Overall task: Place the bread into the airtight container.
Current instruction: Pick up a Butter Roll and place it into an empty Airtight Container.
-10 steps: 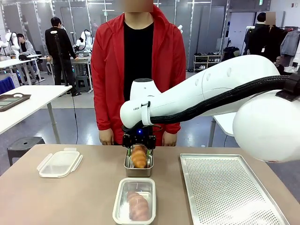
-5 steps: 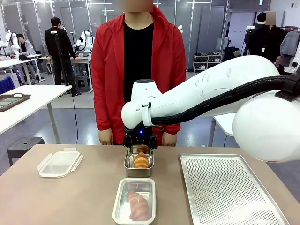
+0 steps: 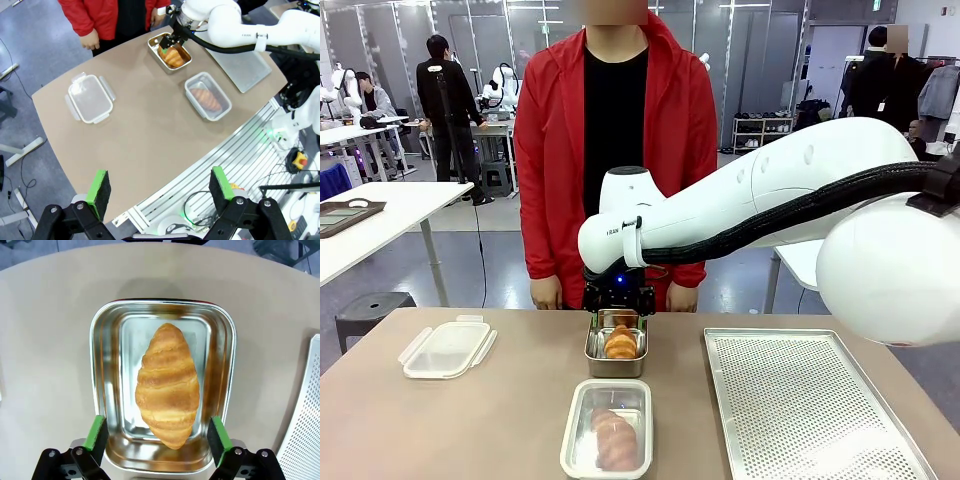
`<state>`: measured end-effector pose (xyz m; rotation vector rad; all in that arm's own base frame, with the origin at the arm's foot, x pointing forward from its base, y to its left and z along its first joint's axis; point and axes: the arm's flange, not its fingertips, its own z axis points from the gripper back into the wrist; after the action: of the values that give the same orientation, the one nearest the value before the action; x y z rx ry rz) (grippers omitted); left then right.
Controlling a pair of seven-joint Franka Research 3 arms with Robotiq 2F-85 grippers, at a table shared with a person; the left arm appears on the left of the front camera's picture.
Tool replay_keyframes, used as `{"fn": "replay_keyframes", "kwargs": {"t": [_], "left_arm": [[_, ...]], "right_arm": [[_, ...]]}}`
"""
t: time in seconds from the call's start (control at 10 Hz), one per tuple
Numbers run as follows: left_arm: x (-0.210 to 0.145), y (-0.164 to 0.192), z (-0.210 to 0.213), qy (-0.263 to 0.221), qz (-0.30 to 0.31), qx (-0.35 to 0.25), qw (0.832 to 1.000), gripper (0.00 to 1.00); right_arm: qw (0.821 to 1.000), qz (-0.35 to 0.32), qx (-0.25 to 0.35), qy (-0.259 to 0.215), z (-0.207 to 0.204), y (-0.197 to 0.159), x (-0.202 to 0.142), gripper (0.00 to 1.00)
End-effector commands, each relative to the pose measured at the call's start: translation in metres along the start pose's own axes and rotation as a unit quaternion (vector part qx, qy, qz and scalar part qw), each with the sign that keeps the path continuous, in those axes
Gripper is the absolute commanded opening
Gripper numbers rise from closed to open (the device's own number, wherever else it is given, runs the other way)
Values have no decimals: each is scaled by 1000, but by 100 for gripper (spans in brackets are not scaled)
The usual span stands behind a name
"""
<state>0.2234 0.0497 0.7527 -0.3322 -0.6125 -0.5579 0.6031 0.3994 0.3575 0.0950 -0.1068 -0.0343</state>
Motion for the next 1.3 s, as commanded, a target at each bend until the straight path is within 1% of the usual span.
{"fn": "replay_keyframes", "kwargs": {"t": [0.0,0.9,1.0,1.1,1.2], "left_arm": [[2,0,2,-1,-5,-5,1000,100],[2,0,2,-1,-5,-5,1000,100],[2,0,2,-1,-5,-5,1000,100],[2,0,2,-1,-5,-5,1000,100],[2,0,2,-1,-5,-5,1000,100]], "right_arm": [[1000,0,0,0,-1,0,-1,100],[1000,0,0,0,0,0,0,100],[1000,12,2,-14,28,-11,-1,100],[999,18,31,-13,63,-21,-9,100],[998,39,36,-24,96,-34,-22,100]]}}
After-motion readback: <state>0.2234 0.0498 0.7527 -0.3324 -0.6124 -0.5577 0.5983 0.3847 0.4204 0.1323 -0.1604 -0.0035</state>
